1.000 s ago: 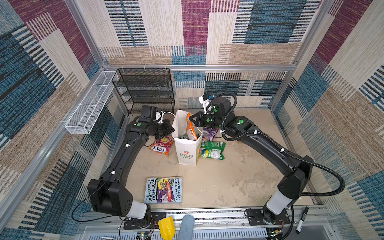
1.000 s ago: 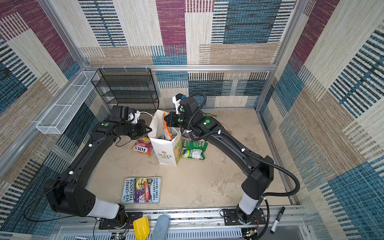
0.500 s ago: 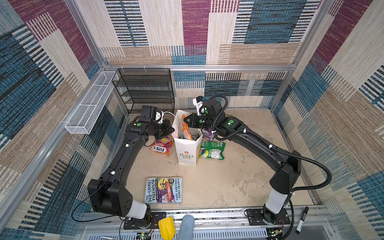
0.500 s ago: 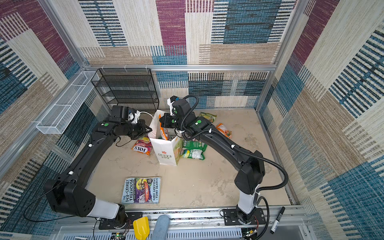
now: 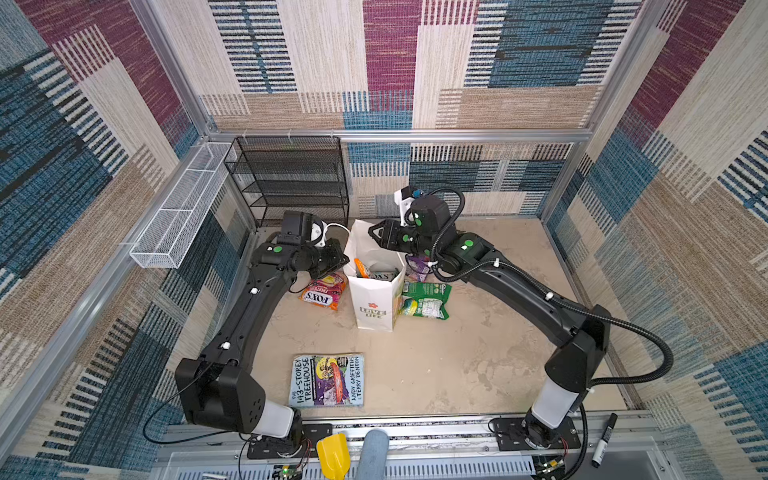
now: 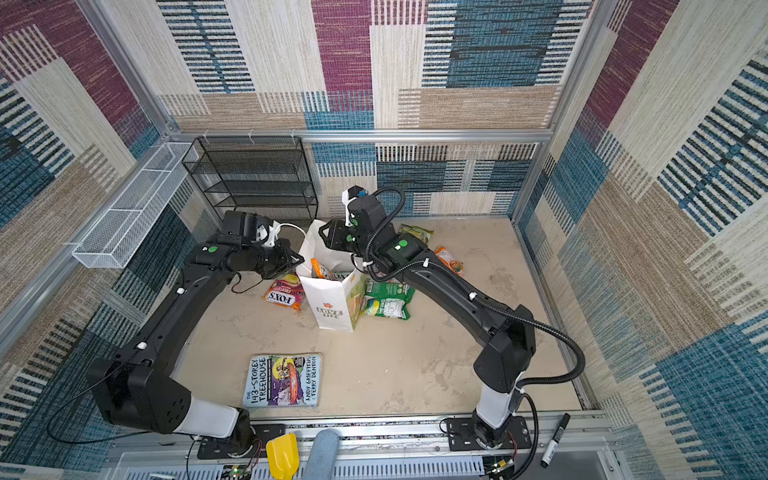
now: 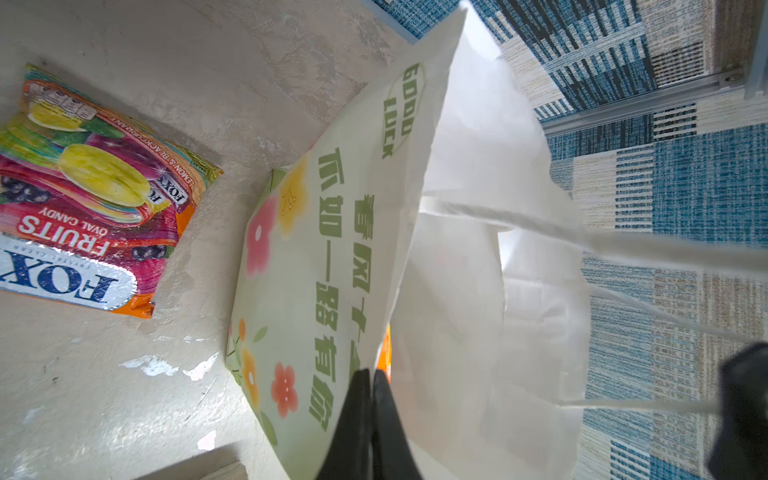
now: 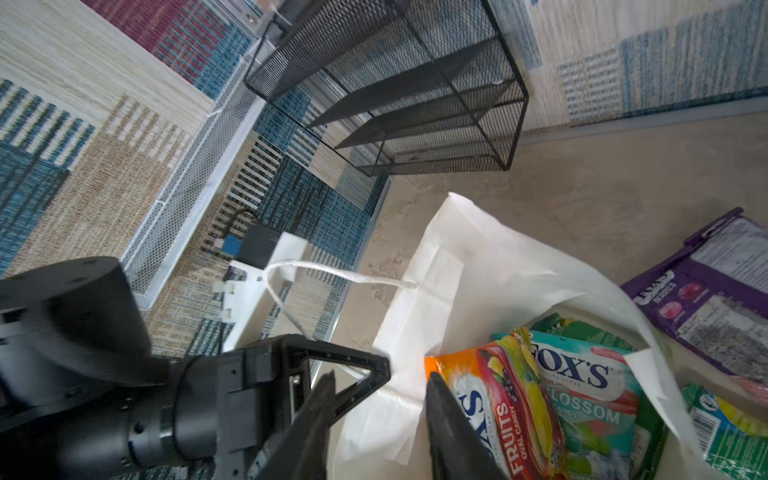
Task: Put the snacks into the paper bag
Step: 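Lower the orange packet into the bag and open the right gripper, then move the right gripper to the crumpled orange packet farther away and grasp it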
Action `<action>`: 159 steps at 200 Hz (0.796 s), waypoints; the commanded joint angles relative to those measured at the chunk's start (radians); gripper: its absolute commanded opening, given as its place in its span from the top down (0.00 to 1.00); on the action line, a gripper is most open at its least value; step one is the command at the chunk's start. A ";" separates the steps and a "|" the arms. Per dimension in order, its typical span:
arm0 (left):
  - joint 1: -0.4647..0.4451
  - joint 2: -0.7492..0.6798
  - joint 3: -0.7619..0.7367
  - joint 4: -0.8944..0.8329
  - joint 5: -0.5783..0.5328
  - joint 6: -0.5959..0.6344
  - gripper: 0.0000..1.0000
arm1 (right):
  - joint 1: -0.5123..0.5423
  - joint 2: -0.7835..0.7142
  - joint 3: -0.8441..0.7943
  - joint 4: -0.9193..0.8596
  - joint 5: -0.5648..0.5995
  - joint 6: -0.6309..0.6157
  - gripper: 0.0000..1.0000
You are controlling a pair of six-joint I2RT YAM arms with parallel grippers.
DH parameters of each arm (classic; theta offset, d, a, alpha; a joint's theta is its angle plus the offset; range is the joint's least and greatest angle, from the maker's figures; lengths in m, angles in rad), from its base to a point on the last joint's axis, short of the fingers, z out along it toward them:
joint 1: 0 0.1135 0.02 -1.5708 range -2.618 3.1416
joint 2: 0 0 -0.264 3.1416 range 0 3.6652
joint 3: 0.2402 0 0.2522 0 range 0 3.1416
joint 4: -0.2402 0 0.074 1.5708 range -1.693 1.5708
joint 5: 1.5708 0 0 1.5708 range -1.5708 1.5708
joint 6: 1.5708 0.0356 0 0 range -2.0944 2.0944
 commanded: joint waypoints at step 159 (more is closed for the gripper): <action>0.001 0.002 0.000 0.010 0.021 -0.011 1.00 | -0.558 -0.434 -0.734 0.174 -0.030 -0.017 0.00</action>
